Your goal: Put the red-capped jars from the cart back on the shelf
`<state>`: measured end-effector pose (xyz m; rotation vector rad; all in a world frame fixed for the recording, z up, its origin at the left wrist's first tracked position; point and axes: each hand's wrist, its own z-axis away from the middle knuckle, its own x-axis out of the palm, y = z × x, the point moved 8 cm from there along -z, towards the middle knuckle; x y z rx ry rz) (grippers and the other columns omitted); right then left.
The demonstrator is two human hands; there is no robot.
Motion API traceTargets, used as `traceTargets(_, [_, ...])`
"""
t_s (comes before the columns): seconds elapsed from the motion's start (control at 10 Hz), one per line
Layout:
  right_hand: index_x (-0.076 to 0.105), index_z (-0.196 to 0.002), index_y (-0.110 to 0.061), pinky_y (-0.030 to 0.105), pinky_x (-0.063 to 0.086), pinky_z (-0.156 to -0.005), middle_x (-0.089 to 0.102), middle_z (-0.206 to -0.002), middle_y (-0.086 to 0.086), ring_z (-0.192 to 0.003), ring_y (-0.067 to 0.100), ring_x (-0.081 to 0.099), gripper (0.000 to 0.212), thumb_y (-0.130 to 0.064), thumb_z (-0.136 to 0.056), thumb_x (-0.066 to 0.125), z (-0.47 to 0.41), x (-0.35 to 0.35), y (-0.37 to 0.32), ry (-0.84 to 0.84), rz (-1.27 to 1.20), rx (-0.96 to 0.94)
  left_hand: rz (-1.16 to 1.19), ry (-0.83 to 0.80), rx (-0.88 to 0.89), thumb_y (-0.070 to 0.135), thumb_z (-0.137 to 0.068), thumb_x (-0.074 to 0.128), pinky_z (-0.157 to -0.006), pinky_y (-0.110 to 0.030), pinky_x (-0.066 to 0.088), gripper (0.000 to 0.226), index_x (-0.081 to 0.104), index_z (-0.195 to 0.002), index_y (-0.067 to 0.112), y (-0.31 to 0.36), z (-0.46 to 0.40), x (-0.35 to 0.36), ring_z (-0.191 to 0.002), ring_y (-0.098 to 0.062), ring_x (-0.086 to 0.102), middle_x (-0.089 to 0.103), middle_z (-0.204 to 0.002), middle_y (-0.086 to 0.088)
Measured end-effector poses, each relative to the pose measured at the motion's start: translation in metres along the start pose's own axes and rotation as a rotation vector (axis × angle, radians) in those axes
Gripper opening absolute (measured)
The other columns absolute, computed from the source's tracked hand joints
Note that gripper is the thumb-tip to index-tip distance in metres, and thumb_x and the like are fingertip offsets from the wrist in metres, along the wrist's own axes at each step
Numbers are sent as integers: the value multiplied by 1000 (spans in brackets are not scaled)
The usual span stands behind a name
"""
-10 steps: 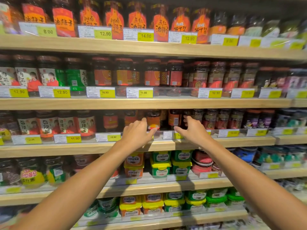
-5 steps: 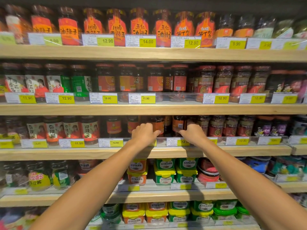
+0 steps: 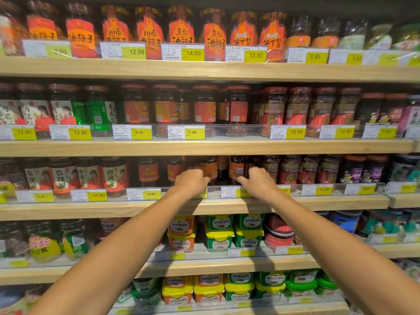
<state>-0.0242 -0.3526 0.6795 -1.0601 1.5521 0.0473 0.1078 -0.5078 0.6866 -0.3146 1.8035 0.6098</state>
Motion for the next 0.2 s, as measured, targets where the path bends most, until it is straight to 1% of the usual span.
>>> traceTargets(0.1, [49, -65, -13, 33, 37, -54, 52, -62, 4, -62, 29, 56, 46, -50, -92, 60, 7, -3, -4, -9, -2, -20, 23, 37, 28, 45, -100, 44, -84, -41, 47, 36, 54, -90, 12, -1, 9, -3, -101, -35, 61, 64, -107, -13])
traceTargets(0.2, [50, -78, -9, 33, 33, -49, 49, -58, 0, -57, 19, 52, 51, -57, -93, 57, 17, -7, -6, 17, 26, -68, 14, 132, 91, 57, -98, 42, -86, -44, 50, 49, 59, -109, 13, -7, 19, -7, -106, -33, 62, 66, -110, -7])
